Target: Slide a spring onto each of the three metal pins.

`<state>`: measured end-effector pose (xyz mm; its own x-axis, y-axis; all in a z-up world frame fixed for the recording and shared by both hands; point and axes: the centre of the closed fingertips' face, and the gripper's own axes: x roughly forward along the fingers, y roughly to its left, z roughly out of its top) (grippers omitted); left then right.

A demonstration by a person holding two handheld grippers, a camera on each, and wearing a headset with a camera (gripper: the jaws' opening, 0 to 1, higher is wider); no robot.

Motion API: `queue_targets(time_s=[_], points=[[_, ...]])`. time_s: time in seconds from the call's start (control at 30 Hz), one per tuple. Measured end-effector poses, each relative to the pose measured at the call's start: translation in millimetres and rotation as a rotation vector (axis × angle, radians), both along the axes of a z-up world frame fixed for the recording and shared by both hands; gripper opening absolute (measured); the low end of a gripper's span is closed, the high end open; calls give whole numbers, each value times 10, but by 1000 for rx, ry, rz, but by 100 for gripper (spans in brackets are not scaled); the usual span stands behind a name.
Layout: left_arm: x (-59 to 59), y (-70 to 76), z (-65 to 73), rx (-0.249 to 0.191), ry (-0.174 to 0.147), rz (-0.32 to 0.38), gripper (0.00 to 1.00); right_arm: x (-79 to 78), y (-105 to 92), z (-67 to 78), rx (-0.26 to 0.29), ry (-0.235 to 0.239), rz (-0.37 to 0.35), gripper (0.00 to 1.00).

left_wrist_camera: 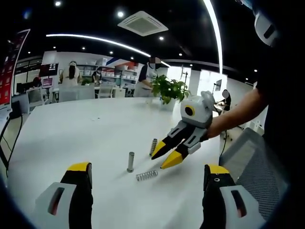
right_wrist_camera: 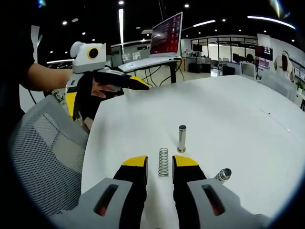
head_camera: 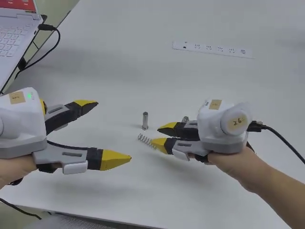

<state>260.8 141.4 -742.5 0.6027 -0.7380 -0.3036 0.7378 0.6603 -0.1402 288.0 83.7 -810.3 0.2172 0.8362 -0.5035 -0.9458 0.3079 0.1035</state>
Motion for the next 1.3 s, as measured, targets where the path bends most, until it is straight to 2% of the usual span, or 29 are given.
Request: queue_targets(time_s=[0.07,0.27,0.8,1.3], points=[[-3,-3,-6,0,2,-1,95,11,0,-58,-23,2,-4,18],[-4,7,-14,4,-1,2,94,1,37,-167,-47,13,8,17],[-15,18,-36,2,5,7,94,35,63,-314,-77,37,-6,14],[-20,40,-51,7,8,10,94,1,70,-399,-114,5,25,9]])
